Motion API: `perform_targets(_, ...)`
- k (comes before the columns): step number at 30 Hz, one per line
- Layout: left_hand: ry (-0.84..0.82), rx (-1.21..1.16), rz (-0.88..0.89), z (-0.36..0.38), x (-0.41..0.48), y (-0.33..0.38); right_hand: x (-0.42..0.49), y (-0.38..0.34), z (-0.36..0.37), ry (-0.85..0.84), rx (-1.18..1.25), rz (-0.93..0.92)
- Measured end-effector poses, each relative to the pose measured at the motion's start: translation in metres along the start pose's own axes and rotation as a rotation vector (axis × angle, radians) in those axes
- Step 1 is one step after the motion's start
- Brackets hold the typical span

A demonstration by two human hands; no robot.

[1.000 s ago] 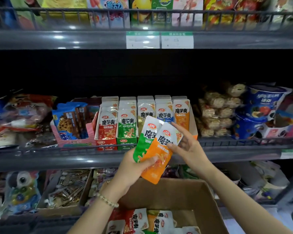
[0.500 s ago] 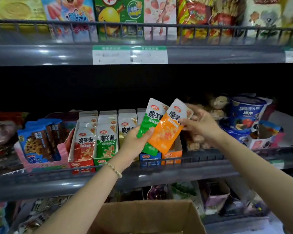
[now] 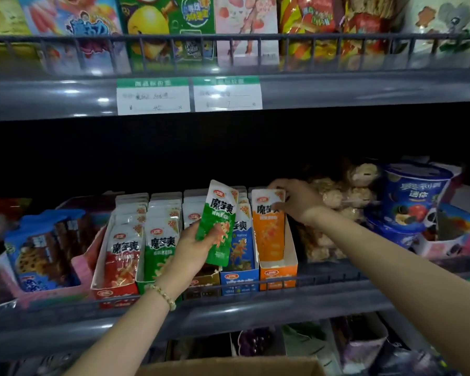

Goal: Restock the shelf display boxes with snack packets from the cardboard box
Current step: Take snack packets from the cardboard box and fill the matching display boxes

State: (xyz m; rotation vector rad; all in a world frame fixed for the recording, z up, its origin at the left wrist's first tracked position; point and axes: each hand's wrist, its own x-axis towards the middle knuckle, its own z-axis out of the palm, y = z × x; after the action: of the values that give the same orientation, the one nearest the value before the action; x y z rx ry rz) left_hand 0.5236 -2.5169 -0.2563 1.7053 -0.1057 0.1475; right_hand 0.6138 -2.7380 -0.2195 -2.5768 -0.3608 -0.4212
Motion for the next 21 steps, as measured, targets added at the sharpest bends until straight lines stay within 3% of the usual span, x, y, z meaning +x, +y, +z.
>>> perform_targets(3,0.021,0.019,-0.035,-0.005,0.009,-0.015,0.001,0.002,0.014,-0.041,-0.117,-0.019)
perform_targets(12,0.019,0.028,-0.040,-0.018,-0.004,-0.016,-0.005,0.001,0.022,0.096,-0.139,-0.049)
perform_targets(14,0.017,0.002,-0.041,-0.021,-0.008,-0.015,-0.012,-0.014,0.019,0.186,0.089,-0.080)
perform_targets(16,-0.002,-0.025,-0.034,-0.024,-0.014,-0.013,-0.023,-0.039,0.017,0.153,0.437,-0.105)
perform_targets(19,0.011,-0.062,-0.012,-0.032,-0.025,-0.007,-0.039,-0.077,0.019,-0.128,0.812,-0.063)
perform_targets(21,0.028,-0.066,0.014,-0.041,-0.031,-0.004,-0.042,-0.095,0.026,-0.249,0.832,-0.065)
